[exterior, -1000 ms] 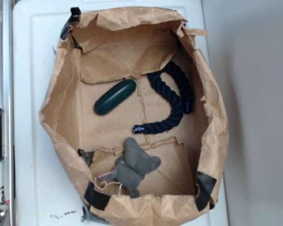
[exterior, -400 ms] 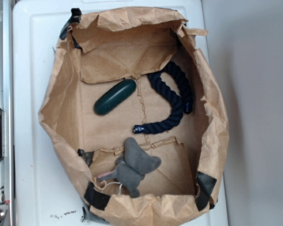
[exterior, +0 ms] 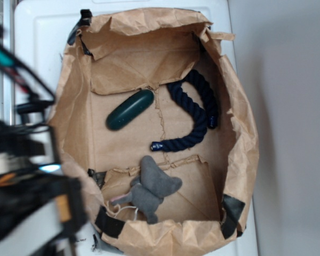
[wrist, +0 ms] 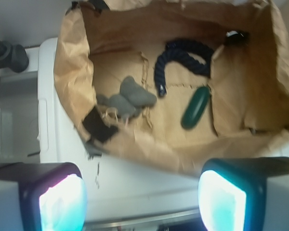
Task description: Grab the plastic pickle.
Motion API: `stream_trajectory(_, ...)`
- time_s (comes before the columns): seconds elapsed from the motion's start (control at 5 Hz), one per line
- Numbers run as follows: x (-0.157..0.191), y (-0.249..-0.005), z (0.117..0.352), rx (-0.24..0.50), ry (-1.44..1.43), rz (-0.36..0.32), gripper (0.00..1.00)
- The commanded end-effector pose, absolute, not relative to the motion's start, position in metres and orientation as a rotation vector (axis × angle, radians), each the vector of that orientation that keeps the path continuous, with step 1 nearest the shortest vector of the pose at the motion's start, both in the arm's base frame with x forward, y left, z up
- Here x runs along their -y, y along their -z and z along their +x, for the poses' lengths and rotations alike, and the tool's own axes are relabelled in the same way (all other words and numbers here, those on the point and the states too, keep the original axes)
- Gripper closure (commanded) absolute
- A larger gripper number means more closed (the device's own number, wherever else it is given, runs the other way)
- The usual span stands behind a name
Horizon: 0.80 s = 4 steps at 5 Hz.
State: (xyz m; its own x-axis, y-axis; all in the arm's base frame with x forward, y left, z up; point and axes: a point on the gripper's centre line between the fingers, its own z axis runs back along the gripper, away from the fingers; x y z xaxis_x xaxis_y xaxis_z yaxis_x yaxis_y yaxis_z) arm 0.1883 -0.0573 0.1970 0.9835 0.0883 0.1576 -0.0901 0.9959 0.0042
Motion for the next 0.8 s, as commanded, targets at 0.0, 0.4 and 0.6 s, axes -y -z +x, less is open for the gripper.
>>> stream_trajectory(0.0,0.016,-0.182,0.226,0.212,-0.138,0.014,0.0)
stream_trajectory(0.4,0.006,-0.158,0.236,0.224,-0.18,0.098,0.0)
stream_trajectory(0.6,0.006,-0.158,0.236,0.224,-0.18,0.098,0.0)
